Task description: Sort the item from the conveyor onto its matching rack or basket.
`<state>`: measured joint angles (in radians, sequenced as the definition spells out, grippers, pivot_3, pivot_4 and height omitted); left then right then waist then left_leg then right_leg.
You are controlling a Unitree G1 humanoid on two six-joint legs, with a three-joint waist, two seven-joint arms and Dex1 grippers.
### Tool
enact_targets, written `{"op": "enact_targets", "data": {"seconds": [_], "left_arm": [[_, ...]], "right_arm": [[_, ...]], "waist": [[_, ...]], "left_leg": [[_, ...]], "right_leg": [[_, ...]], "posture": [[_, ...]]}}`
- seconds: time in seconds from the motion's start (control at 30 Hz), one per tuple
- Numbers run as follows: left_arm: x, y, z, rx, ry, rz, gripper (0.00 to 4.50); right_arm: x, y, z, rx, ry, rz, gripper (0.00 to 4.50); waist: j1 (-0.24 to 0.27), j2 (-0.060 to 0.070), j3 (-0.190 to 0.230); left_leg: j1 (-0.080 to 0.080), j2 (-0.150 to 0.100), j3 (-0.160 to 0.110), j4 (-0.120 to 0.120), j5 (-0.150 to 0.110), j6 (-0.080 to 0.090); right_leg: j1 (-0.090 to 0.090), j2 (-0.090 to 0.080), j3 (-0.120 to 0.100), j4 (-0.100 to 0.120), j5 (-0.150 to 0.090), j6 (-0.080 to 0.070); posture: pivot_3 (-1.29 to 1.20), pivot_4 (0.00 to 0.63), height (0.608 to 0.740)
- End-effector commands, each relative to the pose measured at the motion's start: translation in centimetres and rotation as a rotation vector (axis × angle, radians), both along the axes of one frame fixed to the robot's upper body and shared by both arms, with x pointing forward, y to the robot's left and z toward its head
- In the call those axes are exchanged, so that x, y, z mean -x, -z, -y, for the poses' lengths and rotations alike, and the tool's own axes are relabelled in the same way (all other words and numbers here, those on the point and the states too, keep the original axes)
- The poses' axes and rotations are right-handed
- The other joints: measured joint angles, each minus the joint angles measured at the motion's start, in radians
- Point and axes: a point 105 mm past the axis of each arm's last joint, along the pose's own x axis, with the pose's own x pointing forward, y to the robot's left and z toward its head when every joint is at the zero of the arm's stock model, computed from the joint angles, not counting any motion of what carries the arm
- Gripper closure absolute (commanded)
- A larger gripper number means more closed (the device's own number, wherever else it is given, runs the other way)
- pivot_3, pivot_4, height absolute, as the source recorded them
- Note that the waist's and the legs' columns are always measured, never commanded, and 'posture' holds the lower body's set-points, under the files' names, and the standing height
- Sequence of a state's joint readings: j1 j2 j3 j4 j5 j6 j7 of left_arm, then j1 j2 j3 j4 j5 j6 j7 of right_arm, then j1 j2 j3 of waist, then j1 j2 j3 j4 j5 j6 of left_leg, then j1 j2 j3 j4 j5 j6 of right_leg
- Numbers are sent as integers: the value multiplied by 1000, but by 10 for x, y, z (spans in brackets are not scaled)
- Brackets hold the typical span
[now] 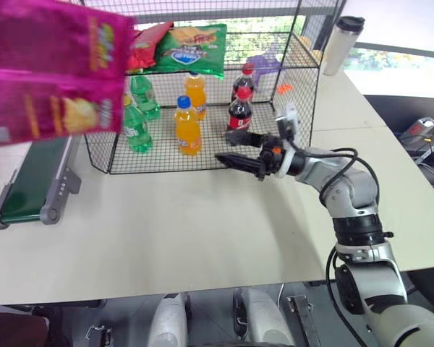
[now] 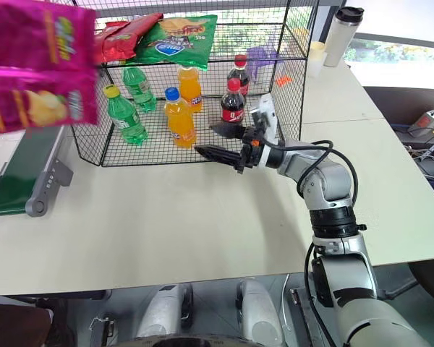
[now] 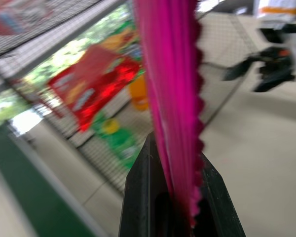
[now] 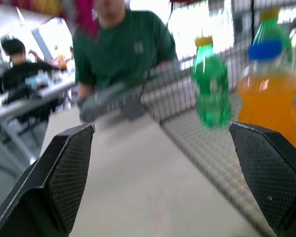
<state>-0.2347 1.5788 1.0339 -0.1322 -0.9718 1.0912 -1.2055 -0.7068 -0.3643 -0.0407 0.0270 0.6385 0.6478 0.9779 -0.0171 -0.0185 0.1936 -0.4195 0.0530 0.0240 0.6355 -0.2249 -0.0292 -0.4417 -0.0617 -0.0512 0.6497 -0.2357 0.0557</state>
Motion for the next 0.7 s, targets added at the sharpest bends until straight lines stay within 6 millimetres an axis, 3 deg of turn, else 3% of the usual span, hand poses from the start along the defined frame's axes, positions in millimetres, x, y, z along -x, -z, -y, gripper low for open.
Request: {"op": "enact_targets", "data": {"seconds": [0.03, 0.33, 0.7], "left_arm": [[-7, -7, 21, 47, 135, 40, 4457], [-39, 2, 62, 138, 399, 40, 4457], [-58, 9, 85, 158, 519, 9, 4457]], "right_arm": [[9, -32, 6, -49, -1, 108, 0], [23, -53, -2, -91, -75, 168, 0], [33, -72, -22, -158, -174, 221, 0]], "waist": [[3, 0, 0], [6, -1, 0], [4, -1, 0]], "left_leg": [[0, 0, 0, 0, 0, 0], [0, 0, 0, 2, 0, 0], [-1, 0, 0, 4, 0, 0]], "right_leg": [[0, 0, 0, 0, 0, 0], [2, 0, 1, 0, 0, 0], [2, 0, 1, 0, 0, 1]], "posture": [[0, 150, 740], [0, 150, 740], [0, 150, 740]]}}
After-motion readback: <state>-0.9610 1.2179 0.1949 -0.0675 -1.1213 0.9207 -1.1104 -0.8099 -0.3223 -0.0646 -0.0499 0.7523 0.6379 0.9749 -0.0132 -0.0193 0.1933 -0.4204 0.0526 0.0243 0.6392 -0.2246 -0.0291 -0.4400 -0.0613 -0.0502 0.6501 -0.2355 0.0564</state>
